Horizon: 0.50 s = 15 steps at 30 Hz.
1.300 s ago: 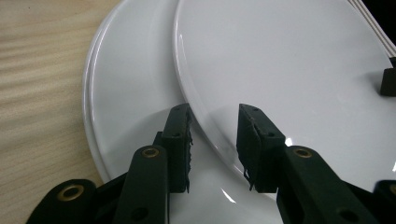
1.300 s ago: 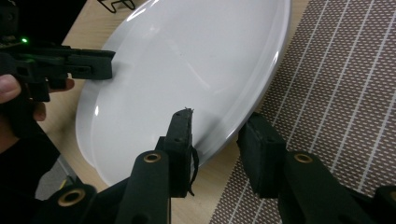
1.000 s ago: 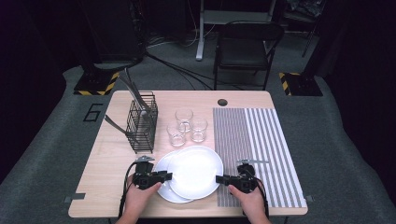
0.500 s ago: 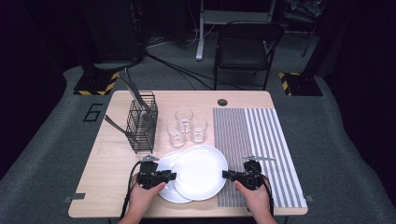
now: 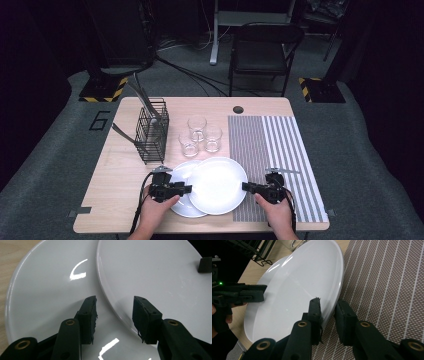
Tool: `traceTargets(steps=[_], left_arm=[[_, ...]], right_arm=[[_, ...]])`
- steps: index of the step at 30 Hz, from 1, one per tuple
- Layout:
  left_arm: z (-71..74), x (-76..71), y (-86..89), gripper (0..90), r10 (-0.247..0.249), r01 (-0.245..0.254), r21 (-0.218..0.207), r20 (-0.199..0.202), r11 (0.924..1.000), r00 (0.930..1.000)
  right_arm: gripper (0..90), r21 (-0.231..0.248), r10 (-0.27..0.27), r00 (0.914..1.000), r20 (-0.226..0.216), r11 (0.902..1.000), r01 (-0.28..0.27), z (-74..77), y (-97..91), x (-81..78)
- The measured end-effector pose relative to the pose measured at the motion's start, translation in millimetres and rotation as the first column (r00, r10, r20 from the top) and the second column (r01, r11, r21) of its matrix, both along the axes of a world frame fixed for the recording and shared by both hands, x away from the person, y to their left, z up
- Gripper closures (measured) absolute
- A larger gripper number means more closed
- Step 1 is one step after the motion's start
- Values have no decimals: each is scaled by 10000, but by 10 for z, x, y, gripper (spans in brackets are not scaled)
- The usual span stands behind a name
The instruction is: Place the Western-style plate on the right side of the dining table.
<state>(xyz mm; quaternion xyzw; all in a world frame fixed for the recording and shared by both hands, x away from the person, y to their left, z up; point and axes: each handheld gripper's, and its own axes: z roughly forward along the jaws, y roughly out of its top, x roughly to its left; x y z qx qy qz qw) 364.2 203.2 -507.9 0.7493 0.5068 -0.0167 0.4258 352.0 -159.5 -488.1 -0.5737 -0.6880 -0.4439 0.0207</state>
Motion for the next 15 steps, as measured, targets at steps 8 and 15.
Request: traceTargets(steps=[8,15], left_arm=[[-9,-6,-65,532,-406,405,-138,-99,9991,9991],[-13,-25,-133,547,-742,728,-440,-318,9964,9967]], right_arm=[[734,-29,-36,9999,-121,10000,35,-53,-21,-11],[723,15,-84,9996,-257,10000,84,-95,-31,-17]])
